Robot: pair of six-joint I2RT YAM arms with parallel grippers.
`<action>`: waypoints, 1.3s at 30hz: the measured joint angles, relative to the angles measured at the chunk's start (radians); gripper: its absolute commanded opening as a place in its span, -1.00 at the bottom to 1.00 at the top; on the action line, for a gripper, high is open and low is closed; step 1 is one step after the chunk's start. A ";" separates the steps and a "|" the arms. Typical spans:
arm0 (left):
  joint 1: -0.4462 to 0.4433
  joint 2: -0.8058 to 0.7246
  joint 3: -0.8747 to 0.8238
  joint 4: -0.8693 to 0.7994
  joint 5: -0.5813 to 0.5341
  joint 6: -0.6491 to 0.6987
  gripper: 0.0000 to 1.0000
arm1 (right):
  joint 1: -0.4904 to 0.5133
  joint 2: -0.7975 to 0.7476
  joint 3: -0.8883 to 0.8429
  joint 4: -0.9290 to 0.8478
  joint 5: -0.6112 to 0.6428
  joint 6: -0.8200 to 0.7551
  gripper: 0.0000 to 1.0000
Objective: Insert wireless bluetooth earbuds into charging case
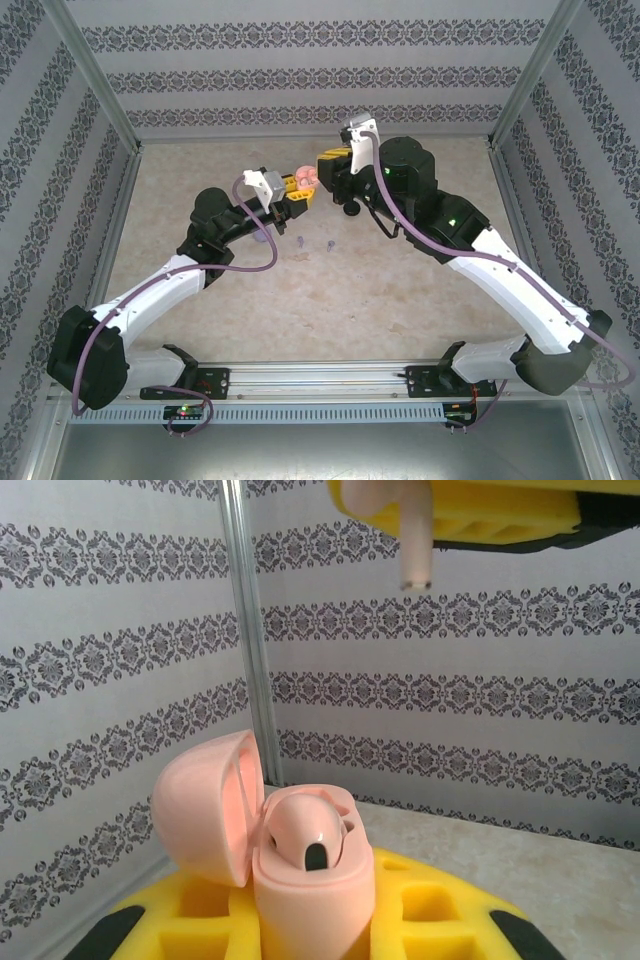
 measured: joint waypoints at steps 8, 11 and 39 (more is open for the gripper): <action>0.000 0.001 0.000 -0.001 0.000 0.000 -1.00 | 0.002 0.036 -0.026 0.002 0.000 0.003 -0.60; 0.000 0.001 0.000 -0.001 0.000 0.000 -1.00 | 0.002 0.047 -0.041 0.002 0.000 0.003 -0.60; 0.000 0.001 0.000 -0.024 -0.016 0.000 -1.00 | 0.001 0.087 -0.056 0.016 -0.007 0.017 -0.51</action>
